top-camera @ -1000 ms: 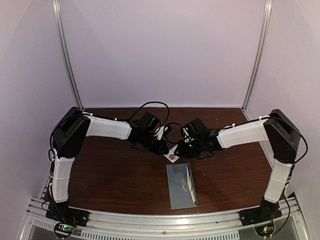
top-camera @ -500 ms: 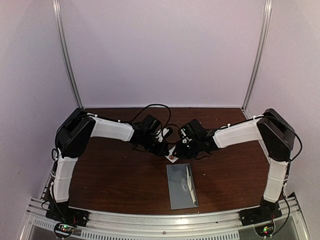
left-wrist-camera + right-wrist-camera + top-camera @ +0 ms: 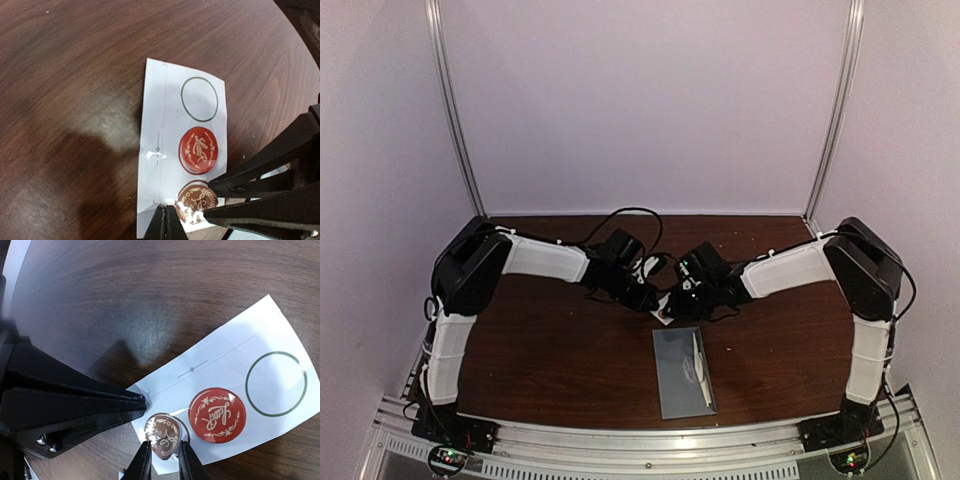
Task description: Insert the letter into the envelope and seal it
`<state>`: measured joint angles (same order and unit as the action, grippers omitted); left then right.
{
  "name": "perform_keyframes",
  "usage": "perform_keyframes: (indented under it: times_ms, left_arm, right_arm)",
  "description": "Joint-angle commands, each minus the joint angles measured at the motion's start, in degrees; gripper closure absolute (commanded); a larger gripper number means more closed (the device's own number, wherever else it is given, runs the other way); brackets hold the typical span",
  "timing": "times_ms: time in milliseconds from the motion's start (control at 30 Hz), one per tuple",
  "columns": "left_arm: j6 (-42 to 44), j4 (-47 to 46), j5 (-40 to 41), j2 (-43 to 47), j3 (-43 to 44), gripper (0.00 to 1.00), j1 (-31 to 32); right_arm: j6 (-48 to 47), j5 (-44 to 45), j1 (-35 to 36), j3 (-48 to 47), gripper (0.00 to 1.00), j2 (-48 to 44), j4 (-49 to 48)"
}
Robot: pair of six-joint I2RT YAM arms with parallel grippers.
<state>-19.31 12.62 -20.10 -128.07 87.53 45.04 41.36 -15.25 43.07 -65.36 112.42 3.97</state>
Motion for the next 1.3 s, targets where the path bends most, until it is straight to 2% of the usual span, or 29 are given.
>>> perform_keyframes:
  times_ms: [0,533,800,1267]
  left_arm:
    - [1.12,0.05,1.00,-1.34,1.07,0.98,-0.30]
    - [1.25,0.48,1.30,-1.69,1.24,0.98,-0.30]
    - [1.29,0.86,1.63,-2.06,1.42,0.99,-0.30]
    - [1.30,1.57,1.99,-2.53,1.90,1.00,-0.32]
  right_arm:
    - [0.33,-0.31,-0.31,-1.26,0.80,1.16,-1.88]
    - [0.95,0.96,-0.31,-1.31,1.00,1.48,-2.83]
    - [2.45,-0.84,-0.36,1.47,1.00,-1.04,-8.05]
    - [2.32,-0.37,-0.46,2.25,1.00,-3.17,-8.10]
